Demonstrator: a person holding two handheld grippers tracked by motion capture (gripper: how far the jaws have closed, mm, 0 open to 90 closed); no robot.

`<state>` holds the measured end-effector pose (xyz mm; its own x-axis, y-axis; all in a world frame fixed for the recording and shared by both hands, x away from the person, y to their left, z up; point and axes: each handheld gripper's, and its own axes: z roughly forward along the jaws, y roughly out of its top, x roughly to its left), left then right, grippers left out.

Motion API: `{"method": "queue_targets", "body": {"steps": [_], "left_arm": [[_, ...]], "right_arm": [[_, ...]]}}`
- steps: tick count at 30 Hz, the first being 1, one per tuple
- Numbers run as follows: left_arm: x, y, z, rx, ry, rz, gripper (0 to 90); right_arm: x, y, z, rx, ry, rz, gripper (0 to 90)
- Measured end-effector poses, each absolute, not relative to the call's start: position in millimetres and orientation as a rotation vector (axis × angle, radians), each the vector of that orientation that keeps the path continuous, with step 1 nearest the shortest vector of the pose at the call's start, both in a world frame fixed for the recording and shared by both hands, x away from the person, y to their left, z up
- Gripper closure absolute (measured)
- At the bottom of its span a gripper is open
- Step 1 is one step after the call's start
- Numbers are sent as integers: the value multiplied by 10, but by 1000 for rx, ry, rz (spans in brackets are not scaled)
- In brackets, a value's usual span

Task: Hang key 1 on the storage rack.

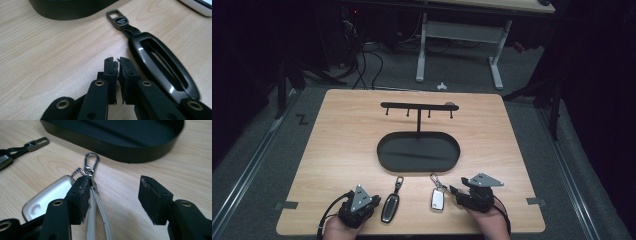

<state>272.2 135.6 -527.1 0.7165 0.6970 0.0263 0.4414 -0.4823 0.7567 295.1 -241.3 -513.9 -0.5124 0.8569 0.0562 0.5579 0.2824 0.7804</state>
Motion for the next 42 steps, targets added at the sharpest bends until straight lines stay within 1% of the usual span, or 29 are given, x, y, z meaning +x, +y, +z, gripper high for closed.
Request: {"method": "queue_targets", "body": {"steps": [1,5,10,14,18,21,23,27,32,35,42], "left_arm": [[2681,1295,-5275,2176,831,423,851],[2667,1157,-5263,2195,778,411,863],[2704,990,-5280,2218,720,388,862],[2759,903,-5274,2222,684,389,842],[2819,1034,-5232,2169,725,413,796],[2849,1254,-5223,2119,795,446,721],[2846,1377,-5222,2096,835,467,675],[2783,1648,-5210,2037,908,500,629],[2738,1756,-5207,2032,920,523,621],[2704,1803,-5208,2037,916,533,620],[2663,1838,-5216,2045,920,547,620]], "right_arm": [[2970,-2354,-5143,1262,2193,1093,428],[2946,-2333,-5141,1239,2202,1076,427],[2880,-2444,-5133,1258,2180,1075,435],[2810,-2580,-5125,1306,2151,1078,451],[2785,-2637,-5123,1320,2145,1082,459],[2812,-2619,-5111,1310,2156,1095,460],[2840,-2571,-5094,1303,2173,1111,463],[2927,-2365,-5050,1267,2234,1144,480],[3032,-2163,-5017,1243,2276,1142,492],[3140,-1995,-5051,1233,2321,1118,518],[3279,-1841,-5120,1235,2403,1010,542]]}}
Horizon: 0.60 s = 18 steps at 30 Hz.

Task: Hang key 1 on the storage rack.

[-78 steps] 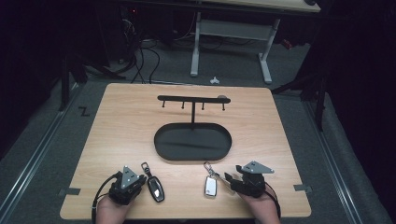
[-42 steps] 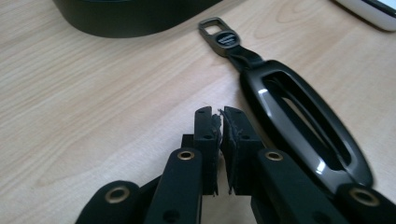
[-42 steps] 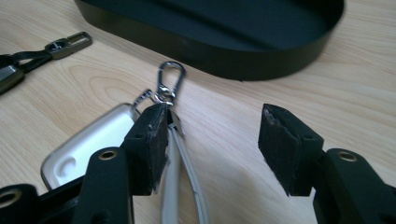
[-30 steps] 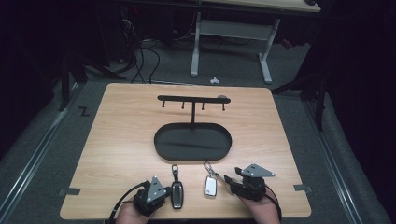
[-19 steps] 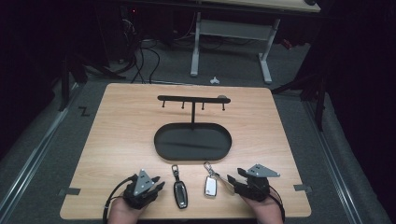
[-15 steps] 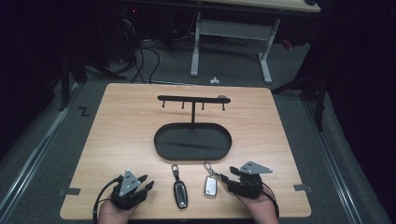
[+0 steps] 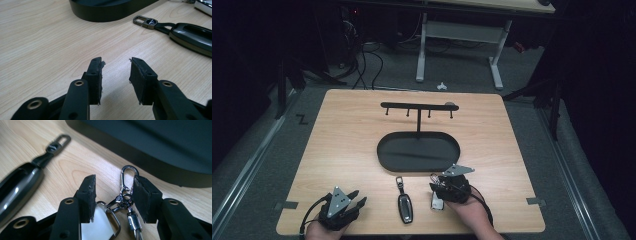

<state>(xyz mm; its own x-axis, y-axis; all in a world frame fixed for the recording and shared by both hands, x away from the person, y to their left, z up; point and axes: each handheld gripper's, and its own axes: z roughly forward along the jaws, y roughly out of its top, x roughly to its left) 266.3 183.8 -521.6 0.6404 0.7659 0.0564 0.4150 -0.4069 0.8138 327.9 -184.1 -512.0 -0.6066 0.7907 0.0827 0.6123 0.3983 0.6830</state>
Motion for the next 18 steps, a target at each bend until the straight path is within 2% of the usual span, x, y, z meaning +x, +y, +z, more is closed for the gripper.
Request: {"method": "queue_targets", "body": {"steps": [18], "left_arm": [[2656,1843,-5192,2048,880,555,620]], "right_arm": [[3700,-1638,-4911,1314,2675,500,569]]}}
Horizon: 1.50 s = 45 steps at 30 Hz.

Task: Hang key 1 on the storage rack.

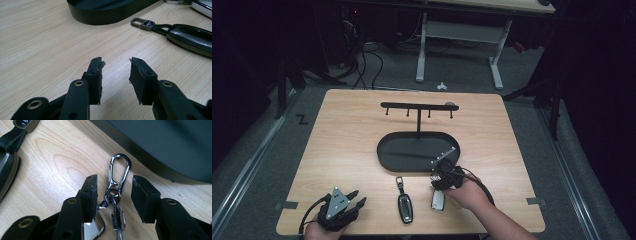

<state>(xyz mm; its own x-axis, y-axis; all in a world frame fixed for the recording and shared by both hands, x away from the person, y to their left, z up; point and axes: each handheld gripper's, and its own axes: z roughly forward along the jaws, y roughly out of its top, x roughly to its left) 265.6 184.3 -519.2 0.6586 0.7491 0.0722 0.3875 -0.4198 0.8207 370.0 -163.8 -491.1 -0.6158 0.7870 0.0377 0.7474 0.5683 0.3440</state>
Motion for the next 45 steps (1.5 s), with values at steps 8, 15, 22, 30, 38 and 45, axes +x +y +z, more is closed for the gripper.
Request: {"method": "queue_targets", "body": {"steps": [8,15,22,30,38,45], "left_arm": [[2653,1841,-5186,2049,869,561,620],[2659,1844,-5197,2052,873,554,620],[2653,1799,-5205,2071,857,551,620],[2638,1742,-5214,2088,839,548,620],[2631,1704,-5220,2100,829,535,620],[2620,1654,-5222,2100,821,505,620]], "right_arm": [[3792,-1553,-4924,1311,2722,370,686],[3707,-1627,-4906,1190,2718,299,769],[3624,-1883,-4837,1204,2671,313,850],[3472,-2379,-4747,1281,2595,336,852],[3393,-2956,-4528,1400,2471,316,852],[3370,-3188,-4777,1473,2445,277,848]]}}
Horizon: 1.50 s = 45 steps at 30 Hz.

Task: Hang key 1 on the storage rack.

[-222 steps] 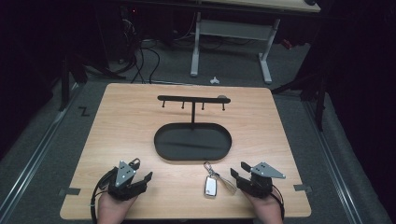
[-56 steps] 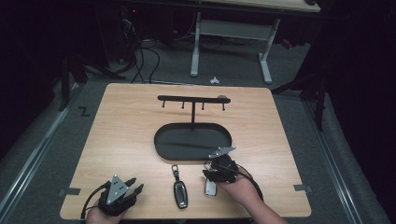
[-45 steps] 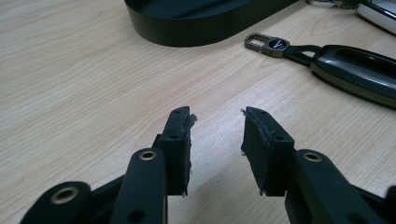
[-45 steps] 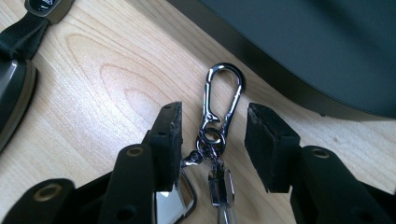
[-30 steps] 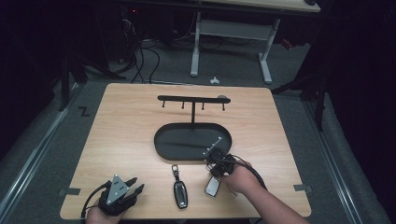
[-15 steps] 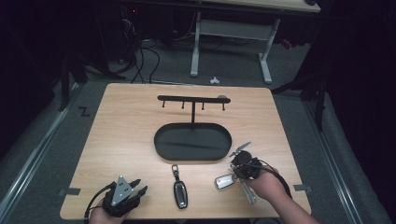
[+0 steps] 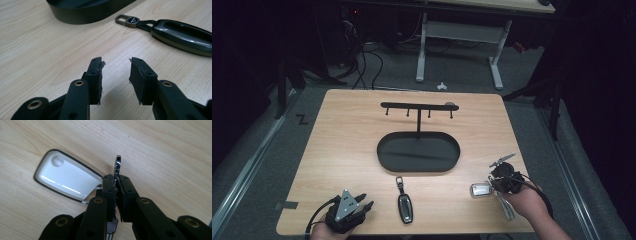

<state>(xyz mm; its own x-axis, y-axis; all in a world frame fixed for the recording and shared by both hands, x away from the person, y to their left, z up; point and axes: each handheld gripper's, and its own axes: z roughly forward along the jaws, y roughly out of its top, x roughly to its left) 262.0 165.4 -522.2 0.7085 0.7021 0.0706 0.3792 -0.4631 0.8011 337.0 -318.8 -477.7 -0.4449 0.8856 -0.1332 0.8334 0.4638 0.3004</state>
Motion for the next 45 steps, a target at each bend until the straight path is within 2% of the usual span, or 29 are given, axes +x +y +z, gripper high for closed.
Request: {"method": "queue_targets", "body": {"steps": [5,6,10,13,18,23,32,36,40,41,42,43,44,45], "left_arm": [[2580,1555,-5189,2107,808,510,623],[2560,1487,-5176,2117,799,510,635],[2550,1343,-5182,2136,809,485,665],[2563,1215,-5202,2161,807,486,684],[2587,962,-5266,2224,753,496,701],[2653,834,-5293,2237,756,516,706],[2702,474,-5278,2241,645,439,705],[2721,520,-5258,2221,644,458,691],[2711,806,-5199,2146,671,497,663],[2701,950,-5180,2129,689,530,650],[2701,950,-5180,2129,689,530,646],[2696,1030,-5176,2119,705,543,646],[2690,1178,-5178,2102,741,558,643],[2690,1178,-5178,2102,741,558,643]], "right_arm": [[3369,-3215,-4739,1495,2407,345,759],[3351,-3208,-4648,1484,2373,396,696],[3230,-3099,-4497,1421,2315,561,637],[3093,-2944,-4529,1354,2313,692,597],[2912,-2748,-4788,1318,2289,826,574],[2766,-2661,-4905,1302,2243,934,572],[2550,-2493,-5030,1263,2282,1046,569],[2510,-2303,-5045,1213,2317,1073,570],[2533,-2071,-5018,1163,2359,1094,593],[2561,-1938,-5006,1134,2372,1128,644],[2561,-1938,-5006,1134,2372,1128,644],[2571,-1870,-5003,1117,2376,1137,720],[2571,-1749,-5006,1051,2391,1126,848],[2571,-1749,-5006,1051,2391,1126,848]]}}
